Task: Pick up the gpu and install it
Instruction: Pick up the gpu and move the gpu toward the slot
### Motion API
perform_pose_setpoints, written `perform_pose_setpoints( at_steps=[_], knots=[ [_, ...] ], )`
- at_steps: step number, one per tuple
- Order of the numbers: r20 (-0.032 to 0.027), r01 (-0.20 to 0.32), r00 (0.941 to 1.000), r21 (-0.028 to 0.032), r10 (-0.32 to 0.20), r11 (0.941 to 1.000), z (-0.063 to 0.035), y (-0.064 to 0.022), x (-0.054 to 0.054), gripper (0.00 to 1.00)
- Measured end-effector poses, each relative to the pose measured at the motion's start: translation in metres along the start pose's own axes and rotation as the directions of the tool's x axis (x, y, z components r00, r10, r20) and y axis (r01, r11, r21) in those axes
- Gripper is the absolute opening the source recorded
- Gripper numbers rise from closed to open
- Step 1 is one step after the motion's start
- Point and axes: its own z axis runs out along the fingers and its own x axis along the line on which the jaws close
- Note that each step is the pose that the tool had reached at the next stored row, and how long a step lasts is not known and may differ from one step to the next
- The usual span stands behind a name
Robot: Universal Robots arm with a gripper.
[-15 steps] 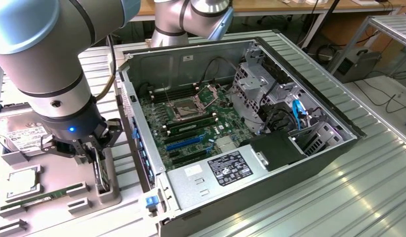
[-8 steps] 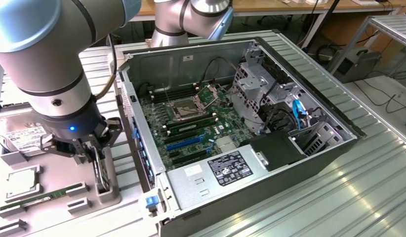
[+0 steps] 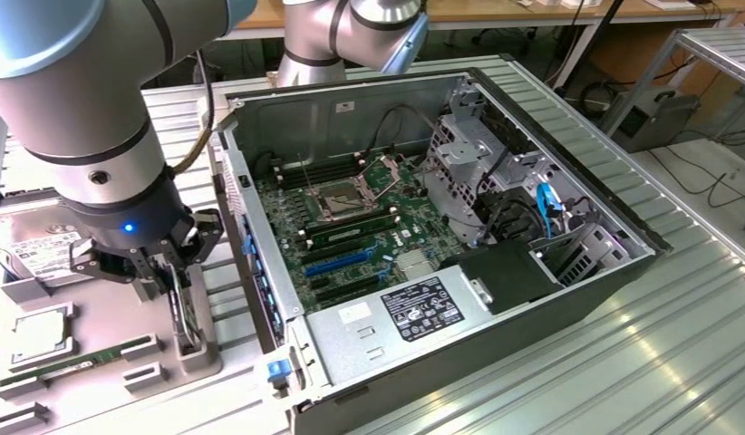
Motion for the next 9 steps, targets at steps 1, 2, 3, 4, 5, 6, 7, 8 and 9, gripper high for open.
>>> perform_pose_setpoints(
  at_steps=[1, 2, 3, 4, 5, 6, 7, 8, 9],
  knots=[
    [0.0, 0.0, 1.0, 0.0, 0.0, 1.0, -0.0027, 0.0001, 0.0, 0.26],
    [0.0, 0.0, 1.0, 0.0001, 0.0, 1.0, -0.0051, 0.0002, 0.0, 0.26],
    [0.0, 0.0, 1.0, 0.0001, 0.0, 1.0, -0.0076, 0.0003, 0.0, 0.26],
    [0.0, 0.0, 1.0, 0.0, 0.0, 1.0, -0.0127, 0.0004, 0.0, 0.26],
    [-0.0003, 0.0, 1.0, 0.0002, 0.0, 1.0, -0.0164, 0.0006, -0.001, 0.26],
    [-0.0004, 0.0, 1.0, 0.0002, 0.0, 1.0, -0.0195, 0.0007, -0.001, 0.26],
    [-0.0005, 0.0, 1.0, 0.0001, 0.0, 1.0, -0.023, 0.0008, -0.001, 0.26],
    [-0.0005, 0.0, 1.0, 0.0, 0.0, 1.0, -0.0273, 0.001, -0.001, 0.26],
    [-0.0006, 0.0, 1.0, 0.0001, 0.0, 1.0, -0.0316, 0.0011, -0.001, 0.26]
  ],
)
